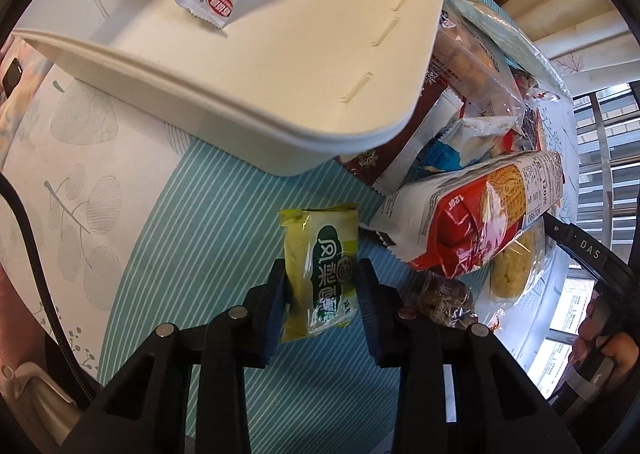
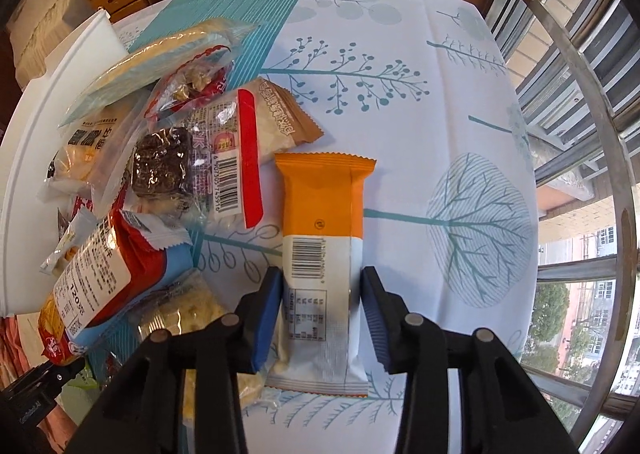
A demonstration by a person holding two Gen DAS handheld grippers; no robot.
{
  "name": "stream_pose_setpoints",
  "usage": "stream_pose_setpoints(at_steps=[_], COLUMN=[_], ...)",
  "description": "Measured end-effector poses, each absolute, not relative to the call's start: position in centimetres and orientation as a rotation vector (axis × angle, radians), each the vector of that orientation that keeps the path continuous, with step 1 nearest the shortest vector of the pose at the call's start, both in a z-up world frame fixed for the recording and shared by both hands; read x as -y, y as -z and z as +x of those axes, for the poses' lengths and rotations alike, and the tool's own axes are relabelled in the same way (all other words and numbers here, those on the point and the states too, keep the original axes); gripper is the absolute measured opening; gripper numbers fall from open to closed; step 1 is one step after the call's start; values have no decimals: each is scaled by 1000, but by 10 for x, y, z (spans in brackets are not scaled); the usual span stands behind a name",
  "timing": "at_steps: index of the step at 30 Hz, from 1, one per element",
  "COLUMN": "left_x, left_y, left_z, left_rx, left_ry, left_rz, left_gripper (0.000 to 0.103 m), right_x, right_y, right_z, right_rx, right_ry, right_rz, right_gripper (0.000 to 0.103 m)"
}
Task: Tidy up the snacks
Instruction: 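Grasp the green-yellow packet with the left tool while the right grasps the orange-white bar, then carry both packets into the white tray and open both tools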
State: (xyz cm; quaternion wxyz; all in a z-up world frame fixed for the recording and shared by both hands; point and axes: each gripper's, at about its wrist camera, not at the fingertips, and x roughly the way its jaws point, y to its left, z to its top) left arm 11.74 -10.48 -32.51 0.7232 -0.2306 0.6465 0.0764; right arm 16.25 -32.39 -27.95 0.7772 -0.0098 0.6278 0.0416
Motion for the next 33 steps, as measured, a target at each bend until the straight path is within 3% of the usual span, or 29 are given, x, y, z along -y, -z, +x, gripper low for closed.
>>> stream_pose_setpoints(at_steps=[15, 33], left_x=[83, 43], left_y=[317, 216], left_z=[75, 50], left_rx=[-1469, -1297], left_ry=[-217, -236], left_rz=[-557, -507], left_gripper=[26, 23], right_x=[362, 352], right_y=[269, 186], right_z=[129, 98], right_rx=[-1407, -1228], right_ry=[10, -96], right_rz=[218, 304], right_gripper=[38, 35])
